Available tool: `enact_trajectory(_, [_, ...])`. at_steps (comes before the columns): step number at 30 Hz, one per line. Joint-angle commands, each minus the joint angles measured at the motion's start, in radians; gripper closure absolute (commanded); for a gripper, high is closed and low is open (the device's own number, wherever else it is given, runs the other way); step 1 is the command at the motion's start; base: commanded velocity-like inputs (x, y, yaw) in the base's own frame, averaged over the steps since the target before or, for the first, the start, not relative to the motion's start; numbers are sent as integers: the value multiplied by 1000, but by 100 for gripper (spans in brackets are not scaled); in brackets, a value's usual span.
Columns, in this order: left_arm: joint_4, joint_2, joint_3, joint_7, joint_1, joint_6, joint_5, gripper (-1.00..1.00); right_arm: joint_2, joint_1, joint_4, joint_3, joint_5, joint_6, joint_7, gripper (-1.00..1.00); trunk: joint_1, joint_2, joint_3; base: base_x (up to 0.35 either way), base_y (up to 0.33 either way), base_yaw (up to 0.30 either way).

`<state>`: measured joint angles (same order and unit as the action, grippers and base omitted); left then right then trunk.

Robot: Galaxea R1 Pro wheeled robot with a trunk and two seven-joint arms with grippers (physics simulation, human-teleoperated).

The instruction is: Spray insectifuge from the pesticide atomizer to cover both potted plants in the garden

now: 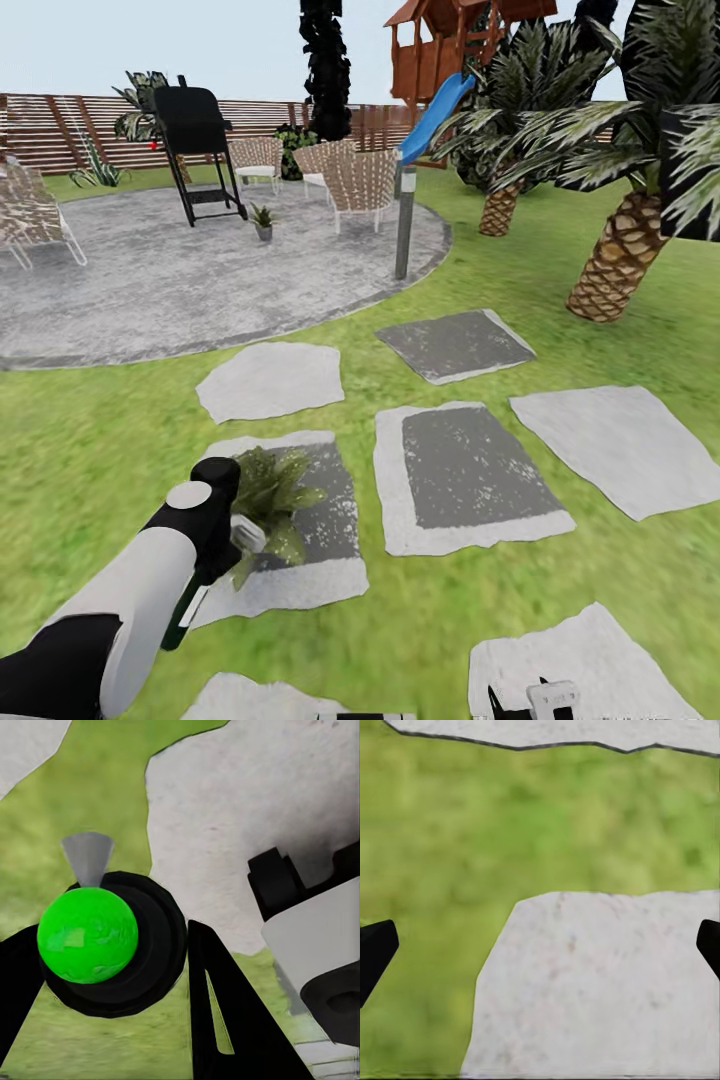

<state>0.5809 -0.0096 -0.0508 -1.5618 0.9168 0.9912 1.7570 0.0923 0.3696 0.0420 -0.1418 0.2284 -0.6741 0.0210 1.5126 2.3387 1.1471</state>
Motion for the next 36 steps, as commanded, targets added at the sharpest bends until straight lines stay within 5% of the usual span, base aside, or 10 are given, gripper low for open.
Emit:
enact_trajectory(1, [1, -1, -5, -9, 1, 11, 10, 100, 0, 0, -1, -9, 8, -3, 2, -100, -1, 0, 1, -332, 0, 278])
enact_trajectory(20, [0, 11, -10, -9, -11, 9, 7, 100, 0, 0, -1, -9, 8, -3, 3, -100, -1, 0, 1, -310, -27, 274])
enact_trajectory(23, [0, 11, -21, -9, -41, 8, -31, 100, 0, 0, -1, -9, 8, -3, 3, -100, -1, 0, 1, -34, -1, 115])
enact_trajectory(26, [-1, 12, -40, 21, -80, -1, -185, 100, 0, 0, -1, -9, 8, -3, 3, -100, -1, 0, 1, -8, 0, 27])
enact_trajectory(28, [-1, 13, -44, 161, -111, -20, -348, 100, 0, 0, -1, -9, 8, -3, 3, -100, -1, 0, 1, -2, 0, 6])
enact_trajectory(30, [-4, 13, -46, 262, -127, -74, -463, 100, 0, 0, -1, -9, 8, -3, 2, -100, -1, 0, 1, -1, 0, 2])
enact_trajectory(34, [-5, 16, -49, 532, -223, -283, -783, 100, 0, 0, -1, -9, 8, -2, 4, -100, -1, 0, 1, 0, 0, 0])
enact_trajectory(36, [-6, 18, -48, 627, -269, -361, -869, 100, 0, 0, -1, -9, 7, -2, 5, -100, -1, 0, 1, 0, 0, 0])
